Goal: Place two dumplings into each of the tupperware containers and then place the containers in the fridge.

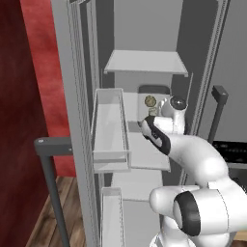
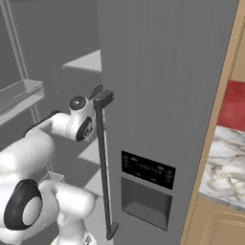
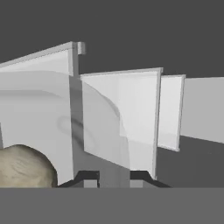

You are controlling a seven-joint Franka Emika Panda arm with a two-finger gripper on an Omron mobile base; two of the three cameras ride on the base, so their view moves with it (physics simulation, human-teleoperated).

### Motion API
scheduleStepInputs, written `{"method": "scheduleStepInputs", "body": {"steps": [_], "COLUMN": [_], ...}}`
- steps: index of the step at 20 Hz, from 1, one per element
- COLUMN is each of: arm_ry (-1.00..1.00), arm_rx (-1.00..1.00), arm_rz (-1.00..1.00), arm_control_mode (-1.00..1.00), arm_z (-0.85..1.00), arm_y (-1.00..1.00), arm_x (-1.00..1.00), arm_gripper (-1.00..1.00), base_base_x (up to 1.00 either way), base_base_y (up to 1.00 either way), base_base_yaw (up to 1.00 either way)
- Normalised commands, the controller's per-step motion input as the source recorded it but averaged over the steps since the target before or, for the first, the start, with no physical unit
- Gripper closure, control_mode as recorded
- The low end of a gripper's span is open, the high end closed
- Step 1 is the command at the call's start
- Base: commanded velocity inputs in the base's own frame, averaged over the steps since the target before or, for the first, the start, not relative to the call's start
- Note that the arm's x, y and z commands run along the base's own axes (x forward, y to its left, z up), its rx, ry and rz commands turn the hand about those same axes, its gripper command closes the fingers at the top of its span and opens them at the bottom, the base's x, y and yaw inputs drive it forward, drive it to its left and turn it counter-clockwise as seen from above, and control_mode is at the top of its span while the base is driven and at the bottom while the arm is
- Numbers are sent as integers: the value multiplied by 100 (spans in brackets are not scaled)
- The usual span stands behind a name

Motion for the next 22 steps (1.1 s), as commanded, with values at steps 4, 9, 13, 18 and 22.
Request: {"method": "scheduleStepInputs", "body": {"steps": [4, 9, 13, 18, 22], "arm_ry": [1, 0, 0, 0, 0], "arm_rx": [0, 1, 1, 0, 0], "arm_rz": [0, 0, 0, 0, 0], "arm_control_mode": [-100, -100, -100, -100, -100], "arm_z": [0, 0, -4, -34, -29], "arm_y": [-1, -2, -10, -3, 0], "arm_x": [84, 78, 71, 38, 22], "arm_gripper": [100, 100, 100, 100, 100], "base_base_x": [0, 0, 0, 0, 0], "base_base_y": [0, 0, 0, 0, 0], "base_base_yaw": [0, 0, 0, 0, 0]}}
